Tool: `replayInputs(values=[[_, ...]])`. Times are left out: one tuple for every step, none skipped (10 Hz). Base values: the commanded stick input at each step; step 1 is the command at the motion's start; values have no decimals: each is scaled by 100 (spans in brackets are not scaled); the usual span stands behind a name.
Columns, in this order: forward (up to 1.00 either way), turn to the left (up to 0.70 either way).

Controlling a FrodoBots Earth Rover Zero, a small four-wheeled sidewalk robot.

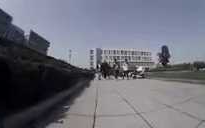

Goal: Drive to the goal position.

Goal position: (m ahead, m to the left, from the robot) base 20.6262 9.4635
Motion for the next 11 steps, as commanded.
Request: replayInputs(values=[[0,-4],[0,-4],[0,-4],[0,-4],[0,-4],[0,-4],[0,-4],[0,-4],[0,-4],[0,58],[-4,70]])
